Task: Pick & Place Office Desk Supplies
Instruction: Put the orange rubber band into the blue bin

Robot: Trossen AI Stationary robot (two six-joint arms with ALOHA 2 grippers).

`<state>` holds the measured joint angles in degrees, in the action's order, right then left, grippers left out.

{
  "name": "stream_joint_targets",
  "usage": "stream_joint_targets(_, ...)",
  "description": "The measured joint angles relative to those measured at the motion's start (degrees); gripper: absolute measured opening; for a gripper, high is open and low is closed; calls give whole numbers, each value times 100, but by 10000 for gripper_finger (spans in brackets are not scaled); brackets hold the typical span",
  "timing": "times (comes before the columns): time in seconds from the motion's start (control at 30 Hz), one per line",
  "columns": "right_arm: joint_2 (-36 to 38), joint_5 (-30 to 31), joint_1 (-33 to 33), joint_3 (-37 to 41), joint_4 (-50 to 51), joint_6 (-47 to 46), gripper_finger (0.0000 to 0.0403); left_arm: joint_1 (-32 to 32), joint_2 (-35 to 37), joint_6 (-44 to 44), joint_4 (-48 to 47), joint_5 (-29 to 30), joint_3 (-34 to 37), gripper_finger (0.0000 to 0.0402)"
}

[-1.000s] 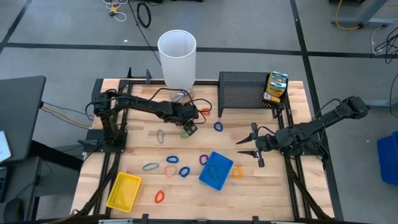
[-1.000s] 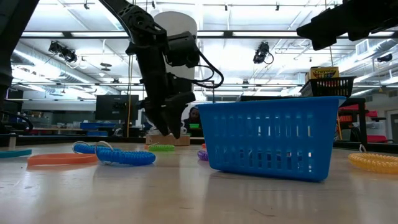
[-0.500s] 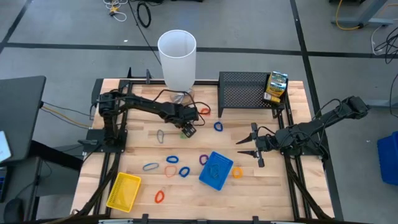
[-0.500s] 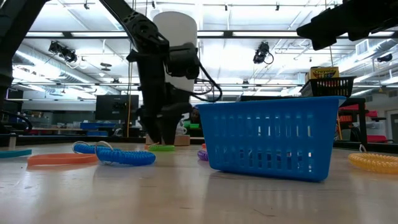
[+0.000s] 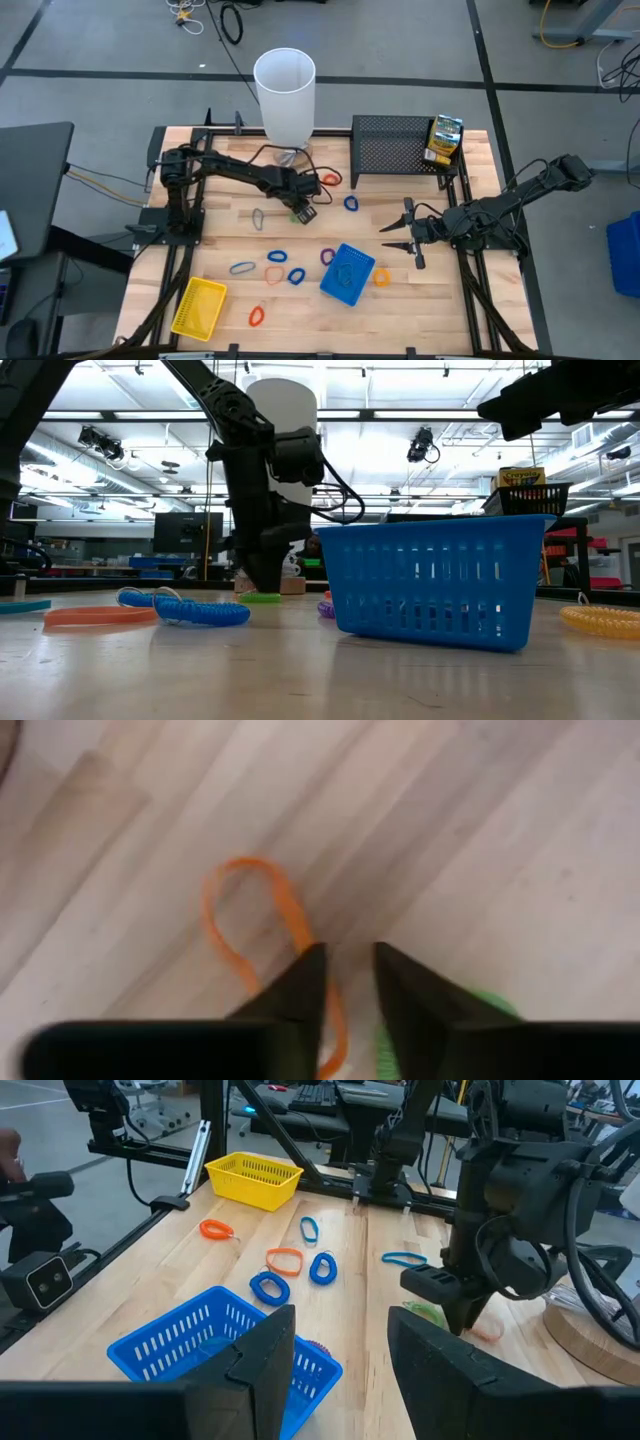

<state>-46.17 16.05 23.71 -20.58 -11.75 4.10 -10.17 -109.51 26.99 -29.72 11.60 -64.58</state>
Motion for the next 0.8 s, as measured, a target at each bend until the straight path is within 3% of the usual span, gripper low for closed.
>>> stream_joint_targets(0.1,0,1,1,0,0,-22,169,11,-11,-178,46,-32,0,18)
stream_joint_targets(0.17,0,2,1,0,0,-23,169,21,-11,-236,70,8,4,7)
stream_joint_targets(0.57,0,4,0,72,-59,-41,169,762,105,-816,-509,948,-925,3)
stream_joint_targets(0.8,0,7,2,293,-293,-79,169,658,82,-723,-893,1341,-1032,16)
